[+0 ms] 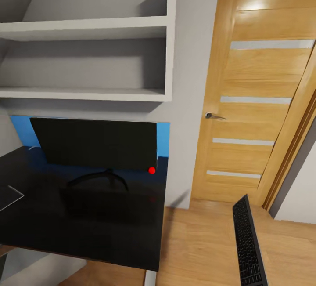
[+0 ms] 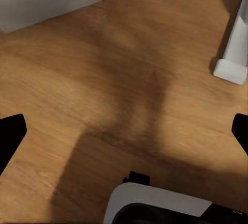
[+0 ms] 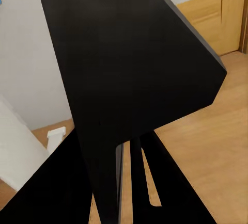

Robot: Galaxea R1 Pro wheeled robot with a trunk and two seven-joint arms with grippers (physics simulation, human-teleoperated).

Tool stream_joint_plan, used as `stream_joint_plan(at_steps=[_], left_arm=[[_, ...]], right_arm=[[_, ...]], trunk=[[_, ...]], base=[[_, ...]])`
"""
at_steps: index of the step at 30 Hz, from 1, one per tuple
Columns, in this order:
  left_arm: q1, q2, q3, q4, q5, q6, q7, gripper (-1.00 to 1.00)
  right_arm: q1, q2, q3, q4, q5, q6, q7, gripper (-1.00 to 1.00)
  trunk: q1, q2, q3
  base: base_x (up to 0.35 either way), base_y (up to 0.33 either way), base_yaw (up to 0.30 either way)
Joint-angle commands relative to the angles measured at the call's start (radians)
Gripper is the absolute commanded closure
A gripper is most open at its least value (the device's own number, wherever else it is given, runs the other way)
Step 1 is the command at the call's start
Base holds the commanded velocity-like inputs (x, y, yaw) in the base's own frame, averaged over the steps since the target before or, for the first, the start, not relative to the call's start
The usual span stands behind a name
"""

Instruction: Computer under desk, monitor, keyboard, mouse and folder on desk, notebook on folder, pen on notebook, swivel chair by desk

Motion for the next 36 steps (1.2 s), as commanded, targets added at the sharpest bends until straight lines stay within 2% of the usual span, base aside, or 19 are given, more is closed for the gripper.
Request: stream_joint_plan(at_steps=[1,6,12,19,25,36], left_arm=[[0.001,0.001,-0.006,-0.002,0.006,-0.001,0.005,-1.0],[0.001,0.001,-0.006,-0.002,0.006,-0.001,0.005,-1.0],[0.001,0.003,-0.006,-0.002,0.006,0.0,0.005,-1.0],[0.0,0.003,-0.006,-0.002,0.006,-0.001,0.006,-1.0],[0.001,0.004,-0.006,-0.002,0.007,-0.001,0.006,-1.0],[0.001,0.003,-0.006,-0.002,0.006,-0.001,0.006,-1.0]], right_arm=[[-0.001,0.0,0.004,0.0,-0.011,-0.002,0.006,1.0],[-0.001,0.0,0.006,-0.001,-0.01,-0.002,0.007,1.0],[-0.001,0.0,0.006,-0.002,0.025,-0.002,0.007,1.0],[-0.001,0.002,0.006,-0.003,0.031,-0.002,0.007,1.0],[-0.001,0.011,0.006,-0.002,0.032,-0.002,0.009,1.0],[-0.001,0.031,0.006,0.0,0.032,-0.002,0.008,1.0]], trunk=[[0.0,-0.001,-0.001],[0.0,-0.001,-0.001],[0.0,-0.001,-0.001],[0.0,-0.001,-0.001],[0.0,-0.001,-0.001],[0.0,-0.001,0.0]], base=[[0.009,-0.006,0.136],[0.003,-0.01,0.05],[0.0,-0.237,0.006],[0.0,-0.275,0.0],[0.0,-0.048,0.017],[0.0,-0.117,0.234]])
